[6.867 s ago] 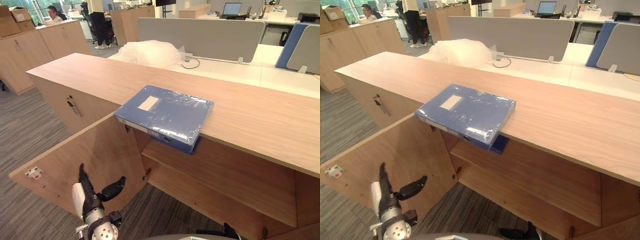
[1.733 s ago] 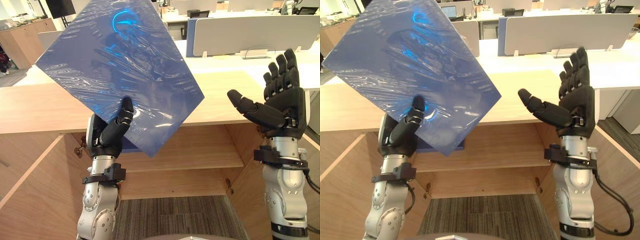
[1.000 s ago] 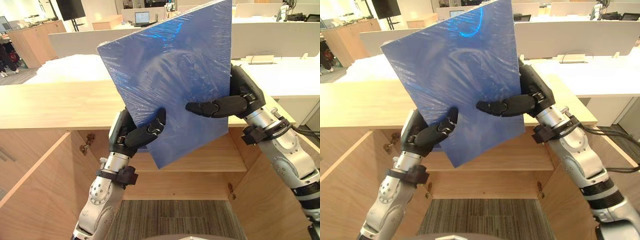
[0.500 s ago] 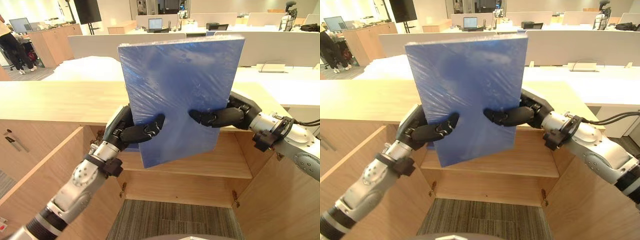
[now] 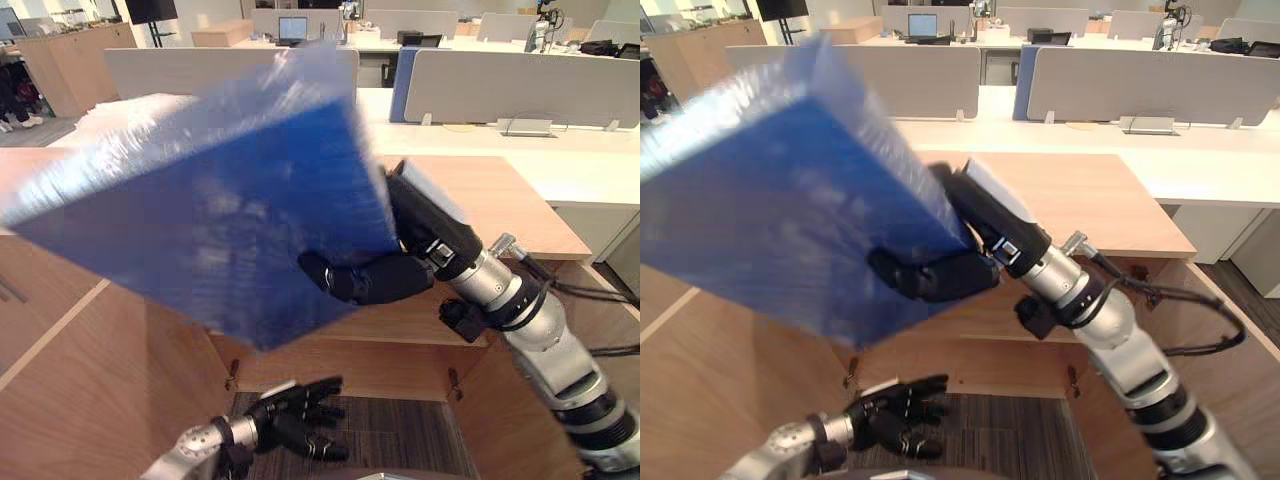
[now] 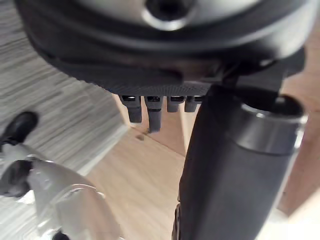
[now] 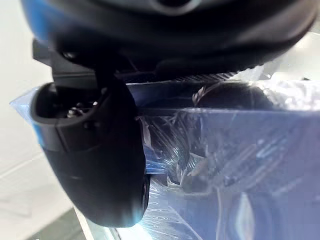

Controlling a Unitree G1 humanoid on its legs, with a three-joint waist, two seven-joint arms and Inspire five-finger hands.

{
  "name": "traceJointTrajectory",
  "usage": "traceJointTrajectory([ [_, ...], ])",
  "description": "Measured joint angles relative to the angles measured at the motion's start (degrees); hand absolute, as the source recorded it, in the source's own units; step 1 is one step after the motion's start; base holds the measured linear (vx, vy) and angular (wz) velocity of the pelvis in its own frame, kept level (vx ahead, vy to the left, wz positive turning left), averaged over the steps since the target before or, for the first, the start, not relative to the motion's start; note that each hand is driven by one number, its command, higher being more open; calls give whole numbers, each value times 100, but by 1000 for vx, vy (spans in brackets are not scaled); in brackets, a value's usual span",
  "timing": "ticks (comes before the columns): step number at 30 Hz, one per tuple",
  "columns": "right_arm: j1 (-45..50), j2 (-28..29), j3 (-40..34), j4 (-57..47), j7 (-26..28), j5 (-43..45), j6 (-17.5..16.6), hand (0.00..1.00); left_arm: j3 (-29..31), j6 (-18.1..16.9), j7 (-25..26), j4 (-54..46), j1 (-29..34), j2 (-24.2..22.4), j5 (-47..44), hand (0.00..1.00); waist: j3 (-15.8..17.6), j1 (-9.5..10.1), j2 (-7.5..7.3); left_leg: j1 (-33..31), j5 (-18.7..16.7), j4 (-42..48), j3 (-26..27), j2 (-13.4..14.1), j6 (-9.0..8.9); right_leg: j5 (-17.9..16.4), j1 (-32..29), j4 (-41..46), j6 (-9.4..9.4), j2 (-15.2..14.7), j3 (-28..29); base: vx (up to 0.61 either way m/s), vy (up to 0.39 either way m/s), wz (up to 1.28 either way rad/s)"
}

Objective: Walk over to the cabinet, pick up the folder, carry it to the office cabinet, place the folder inside the office cabinet, then close the office cabinet door

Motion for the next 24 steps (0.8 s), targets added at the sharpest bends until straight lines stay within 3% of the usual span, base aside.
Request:
traceJointTrajectory([
  [5,637,14,438,869,-144,-1473,-42,0,410,2,90,1557,20,-505,1002,100,130,-48,-91,-10,-9,18,14,6,9,2,-14,-12,-2,9,23,1,8,-1],
  [9,731,38,1018,3064,-136,-2242,356,0,1020,-53,443,2357,19,-768,1748,100,279,-20,-73,-53,-33,74,13,-11,10,11,-26,-17,5,-13,14,0,9,0],
  [11,735,163,1009,4245,-90,-2381,787,0,1402,-82,593,2549,73,-947,1999,100,355,37,22,-99,-36,81,12,-32,13,16,-84,-17,13,-37,13,4,46,0],
  [13,734,319,761,5265,-42,-2095,1192,0,1788,-213,736,2580,188,-1215,2229,100,493,39,249,-139,-36,81,15,-43,15,28,-107,-17,30,-48,17,22,40,-2],
  [15,732,464,504,5684,-69,-1724,1380,0,1999,-262,829,2662,195,-1353,2454,100,564,19,391,-155,-37,81,35,-19,14,40,-133,-13,28,-17,31,22,18,-6],
  [19,477,867,-1,6231,-378,-1366,1387,0,2472,-384,1085,2707,227,-1547,2978,100,671,22,552,-272,-87,172,268,79,-2,168,-328,-14,25,99,253,-9,16,-35],
  [24,-999,1517,-986,7207,-1090,594,1406,0,3191,-456,1408,2402,18,-1685,3058,100,1448,217,849,-1571,-729,1860,825,344,95,714,-1073,-186,194,157,835,-163,68,-67],
])
